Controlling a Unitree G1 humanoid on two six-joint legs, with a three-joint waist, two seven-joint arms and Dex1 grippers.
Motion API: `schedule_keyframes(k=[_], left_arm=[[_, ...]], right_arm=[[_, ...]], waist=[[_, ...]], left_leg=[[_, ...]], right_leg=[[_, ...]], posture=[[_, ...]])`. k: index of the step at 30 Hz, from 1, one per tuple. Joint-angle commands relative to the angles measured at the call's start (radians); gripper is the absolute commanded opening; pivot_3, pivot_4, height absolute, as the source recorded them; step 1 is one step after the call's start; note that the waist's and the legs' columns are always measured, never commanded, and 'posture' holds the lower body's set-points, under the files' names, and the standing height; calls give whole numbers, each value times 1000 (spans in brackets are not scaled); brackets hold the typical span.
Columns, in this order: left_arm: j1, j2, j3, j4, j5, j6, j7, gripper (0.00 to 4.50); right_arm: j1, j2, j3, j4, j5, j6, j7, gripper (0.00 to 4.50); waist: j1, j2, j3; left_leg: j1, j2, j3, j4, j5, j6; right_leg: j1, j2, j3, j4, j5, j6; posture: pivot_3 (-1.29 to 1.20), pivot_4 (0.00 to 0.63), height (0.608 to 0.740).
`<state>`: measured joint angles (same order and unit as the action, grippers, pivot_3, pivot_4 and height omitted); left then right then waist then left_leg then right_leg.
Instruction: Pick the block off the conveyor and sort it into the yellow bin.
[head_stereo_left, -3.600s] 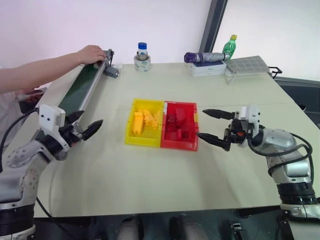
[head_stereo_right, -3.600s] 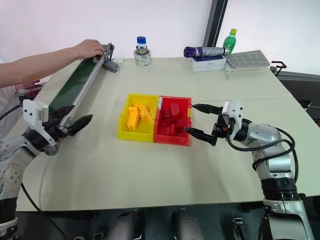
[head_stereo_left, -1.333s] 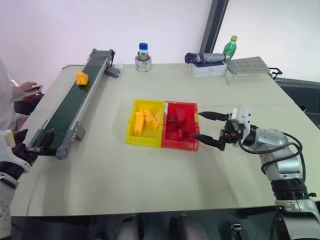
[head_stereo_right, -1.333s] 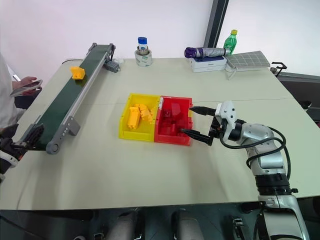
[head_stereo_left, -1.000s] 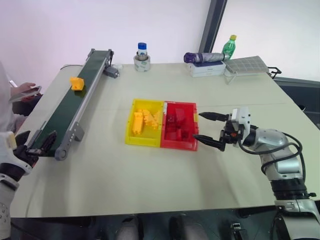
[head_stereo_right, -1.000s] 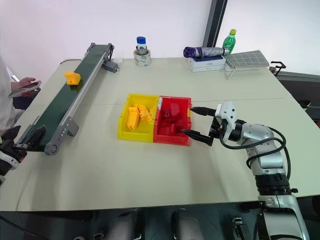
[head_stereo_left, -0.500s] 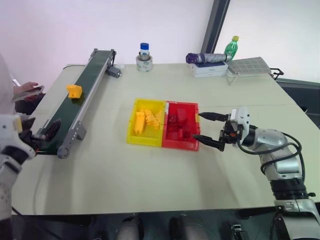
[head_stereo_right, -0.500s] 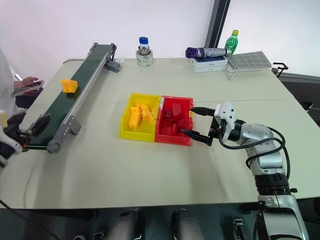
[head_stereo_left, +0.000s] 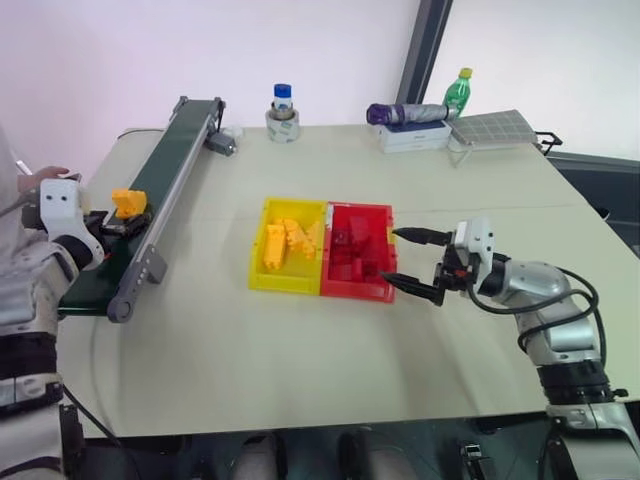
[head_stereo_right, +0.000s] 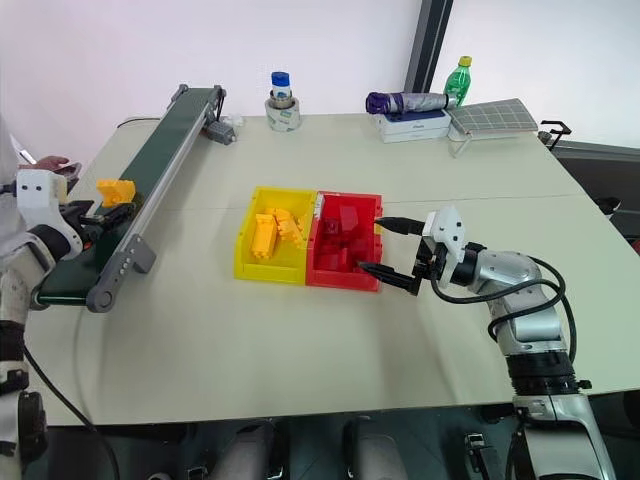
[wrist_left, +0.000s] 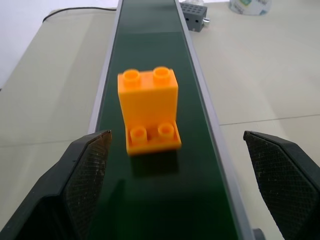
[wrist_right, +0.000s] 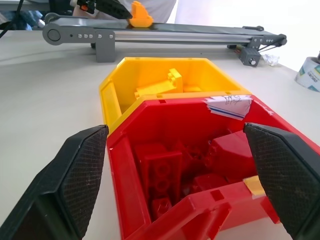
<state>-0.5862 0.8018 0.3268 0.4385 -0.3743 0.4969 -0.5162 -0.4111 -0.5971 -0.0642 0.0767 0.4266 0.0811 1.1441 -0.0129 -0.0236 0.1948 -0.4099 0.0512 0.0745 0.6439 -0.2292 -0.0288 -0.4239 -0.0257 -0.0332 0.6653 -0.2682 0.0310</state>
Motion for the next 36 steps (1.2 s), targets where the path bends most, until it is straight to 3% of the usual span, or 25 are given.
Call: schedule_keyframes(k=[1, 3, 6, 11, 14, 18, 23, 29, 36], left_arm=[[-34, 27, 15, 43, 35, -51, 8, 4457], [-30, 18, 22, 51, 27, -50, -13, 4457], [-7, -5, 24, 27, 15, -45, -22, 3708], [13, -14, 56, -15, -2, -36, -5, 1280], [32, -14, 74, -75, -9, -49, 1, 1328], [17, -74, 86, -271, -124, 1, -39, 1328], [-12, -157, -31, -479, -207, 101, -87, 1328], [-74, -286, -256, -489, -115, 81, -96, 1328], [-73, -374, -343, -419, -5, 46, -42, 1328]], right_arm=[[5, -10, -25, -49, 16, -4, -10, 4500], [10, -10, -28, -55, 19, 1, -17, 4500], [12, -12, -29, -55, 20, 2, -23, 4500], [15, -12, -27, -54, 19, 0, -27, 4500], [16, -14, -28, -47, 18, -2, -26, 4500], [16, -14, -28, -51, 20, 0, -30, 4500], [11, -15, -25, -55, 21, 0, -36, 4500], [12, -24, -33, -59, 19, -2, -48, 4500], [36, -34, -50, -97, 20, 11, -71, 4500]], waist=[[-1, 0, 0], [-1, 0, 0], [0, 0, 0], [1, 0, 0], [1, 0, 0], [5, -1, 0], [4, -1, 0], [-1, -1, 0], [-2, -1, 0]], left_leg=[[0, 0, 0, 0, 0, 0], [0, 0, 1, 0, 0, 0], [0, 0, 1, 1, 0, 0], [0, 0, 1, 1, 0, 0], [0, 0, 1, 1, 0, 0], [0, 0, 1, 2, 0, 0], [0, -1, 2, 3, 0, 1], [1, -1, 2, 4, 0, 2], [1, -1, 2, 3, 0, 2]], right_leg=[[0, 0, 0, 0, 0, 0], [0, 0, 1, 0, 0, 1], [0, 0, 1, 1, 1, 1], [0, 0, 1, 1, 1, 1], [0, 0, 1, 1, 1, 1], [0, -1, 2, 1, 1, 1], [1, -1, 2, 1, 2, 3], [1, 0, 4, 1, 2, 4], [1, 2, 5, 1, 2, 4]], posture=[[0, 150, 740], [0, 150, 740], [0, 150, 740], [0, 150, 740], [0, 150, 740], [0, 150, 740], [0, 150, 740], [0, 150, 740], [0, 150, 740]])
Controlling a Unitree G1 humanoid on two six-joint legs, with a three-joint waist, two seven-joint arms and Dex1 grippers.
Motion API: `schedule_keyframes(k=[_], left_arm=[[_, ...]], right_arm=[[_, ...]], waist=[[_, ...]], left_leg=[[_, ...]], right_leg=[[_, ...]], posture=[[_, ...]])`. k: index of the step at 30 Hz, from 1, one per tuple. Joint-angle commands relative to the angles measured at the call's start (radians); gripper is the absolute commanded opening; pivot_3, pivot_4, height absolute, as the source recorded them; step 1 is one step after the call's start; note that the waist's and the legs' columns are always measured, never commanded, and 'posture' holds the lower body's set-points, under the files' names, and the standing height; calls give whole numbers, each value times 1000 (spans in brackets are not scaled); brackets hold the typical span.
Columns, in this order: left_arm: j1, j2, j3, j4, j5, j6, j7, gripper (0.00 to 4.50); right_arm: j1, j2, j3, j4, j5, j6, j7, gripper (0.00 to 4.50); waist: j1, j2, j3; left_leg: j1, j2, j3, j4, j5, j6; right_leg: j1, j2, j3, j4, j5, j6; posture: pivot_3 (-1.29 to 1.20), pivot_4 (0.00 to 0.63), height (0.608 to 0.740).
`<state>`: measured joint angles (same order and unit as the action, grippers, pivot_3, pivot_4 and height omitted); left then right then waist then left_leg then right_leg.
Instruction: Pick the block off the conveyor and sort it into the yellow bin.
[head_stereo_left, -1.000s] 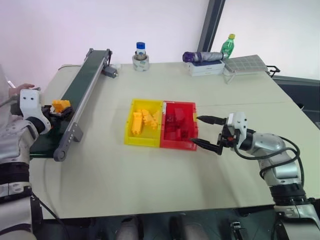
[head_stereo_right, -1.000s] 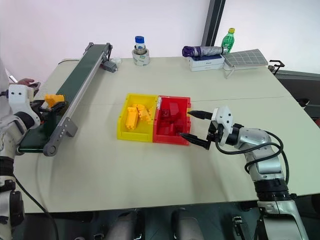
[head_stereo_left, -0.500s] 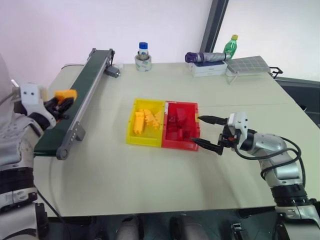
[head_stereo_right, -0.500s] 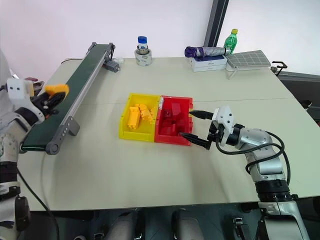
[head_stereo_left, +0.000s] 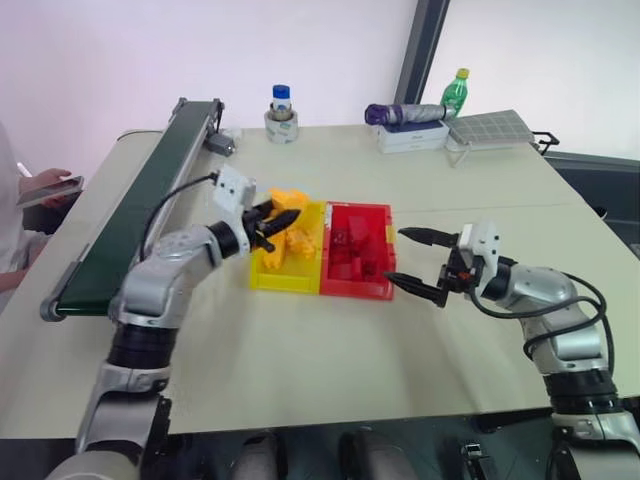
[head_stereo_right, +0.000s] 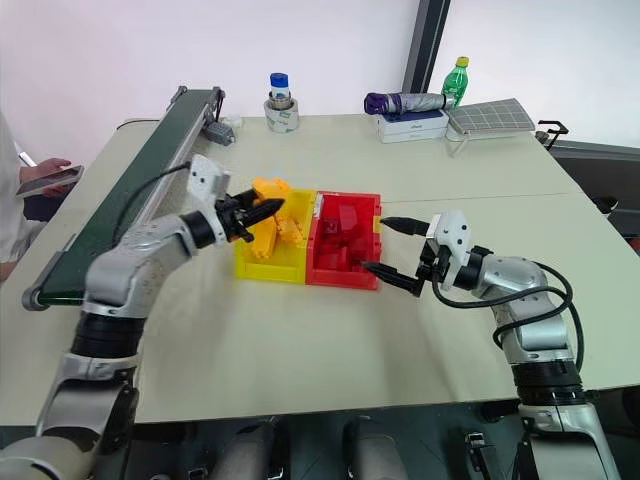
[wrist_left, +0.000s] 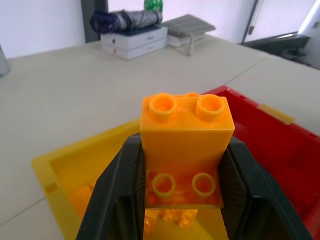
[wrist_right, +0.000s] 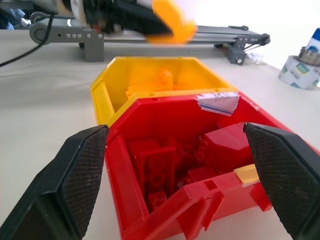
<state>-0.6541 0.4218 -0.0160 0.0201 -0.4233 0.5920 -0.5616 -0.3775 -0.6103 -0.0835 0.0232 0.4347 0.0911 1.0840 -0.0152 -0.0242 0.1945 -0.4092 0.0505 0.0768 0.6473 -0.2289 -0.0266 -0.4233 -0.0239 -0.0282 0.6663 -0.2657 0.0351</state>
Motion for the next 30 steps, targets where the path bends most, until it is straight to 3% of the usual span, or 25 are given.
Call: schedule_keyframes(k=[1, 3, 9, 10, 15, 21, 25, 30], left_arm=[[0, 2, 3, 3, 46, -48, 7, 1328], [2, -4, 8, 17, 53, -54, 5, 1328], [-1, -25, 53, 11, 19, -33, -1, 4214], [0, -27, 58, 3, 16, -31, 1, 4476], [59, 38, 148, -80, -40, 5, -23, 4476], [255, 184, 305, -221, -135, 9, -131, 4476], [395, 298, 378, -222, -117, -23, -195, 4476], [509, 361, 465, -229, -143, -67, -281, 4476]], right_arm=[[8, -22, -34, -46, 12, 1, -13, 4500], [14, -25, -37, -51, 12, 2, -16, 4500], [21, -24, -34, -60, 11, 4, -24, 4500], [21, -24, -34, -60, 12, 4, -23, 4500], [14, -24, -31, -45, 11, 1, -17, 4500], [12, -31, -35, -27, 14, -3, -3, 4500], [15, -39, -40, -19, 16, -5, 7, 4500], [9, -44, -42, -5, 16, -7, 17, 4500]], waist=[[0, 0, 0], [2, 0, 0], [4, 0, 0], [4, 0, 0], [-3, 0, 0], [-1, 0, 0], [3, 0, 0], [4, 0, 0]], left_leg=[[0, 0, 0, 0, 0, 0], [0, 0, 0, 0, 0, 0], [0, -1, 0, 1, 0, 0], [0, -1, 0, 0, 0, 0], [0, 0, 0, 0, 0, 0], [0, 0, 0, 0, 0, 0], [0, 0, 0, 0, 0, 0], [0, 0, 0, 0, 0, 1]], right_leg=[[0, 0, 0, 0, 0, 0], [0, 0, 0, 0, 0, 0], [0, -1, 0, 0, 0, 0], [0, -1, 0, 0, 0, 0], [0, -1, 0, 0, 0, 0], [0, -1, 0, 0, 0, 0], [0, -2, 0, 0, 0, 0], [0, -3, 0, -1, -2, -4]], posture=[[0, 150, 740], [0, 150, 740], [0, 150, 740], [0, 150, 740], [0, 150, 740], [0, 150, 740], [0, 150, 740], [0, 150, 740]])
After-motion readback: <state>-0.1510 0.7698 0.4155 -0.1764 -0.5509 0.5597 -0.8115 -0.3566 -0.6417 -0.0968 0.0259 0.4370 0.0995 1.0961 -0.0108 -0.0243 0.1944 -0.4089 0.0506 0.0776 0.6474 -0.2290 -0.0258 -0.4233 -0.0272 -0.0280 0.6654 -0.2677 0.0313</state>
